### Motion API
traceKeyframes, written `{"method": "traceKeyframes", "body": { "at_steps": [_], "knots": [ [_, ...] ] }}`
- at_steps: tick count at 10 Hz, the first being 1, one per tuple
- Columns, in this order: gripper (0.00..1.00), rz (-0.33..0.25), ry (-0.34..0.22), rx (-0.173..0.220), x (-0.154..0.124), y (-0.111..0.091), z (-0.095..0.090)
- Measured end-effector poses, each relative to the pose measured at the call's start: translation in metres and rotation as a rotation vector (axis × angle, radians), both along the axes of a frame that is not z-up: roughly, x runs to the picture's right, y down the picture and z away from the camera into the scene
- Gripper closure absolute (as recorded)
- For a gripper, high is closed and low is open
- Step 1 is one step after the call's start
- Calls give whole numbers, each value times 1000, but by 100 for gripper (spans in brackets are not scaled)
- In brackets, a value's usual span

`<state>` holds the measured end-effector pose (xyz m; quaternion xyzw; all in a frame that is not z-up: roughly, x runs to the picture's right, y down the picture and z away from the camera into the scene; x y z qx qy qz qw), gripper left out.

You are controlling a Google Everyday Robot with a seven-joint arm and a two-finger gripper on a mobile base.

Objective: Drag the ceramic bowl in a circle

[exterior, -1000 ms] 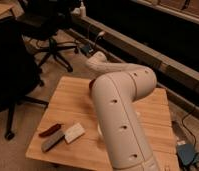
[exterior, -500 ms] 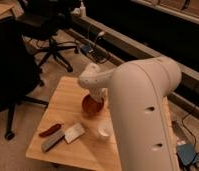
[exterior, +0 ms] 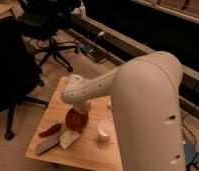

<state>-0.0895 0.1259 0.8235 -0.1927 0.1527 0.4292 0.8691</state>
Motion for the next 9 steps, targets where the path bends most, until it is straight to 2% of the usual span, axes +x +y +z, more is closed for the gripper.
{"method": "traceKeyframes", "body": {
  "at_steps": [2,4,8,9],
  "knots": [
    [100,-7,-72,33,-48,-17,8],
    [100,-8,-97,83,-83,-48,32],
    [100,8,-43,152,-96,-103,82],
    [100,32,-11,165,-91,-123,103]
  ]
}}
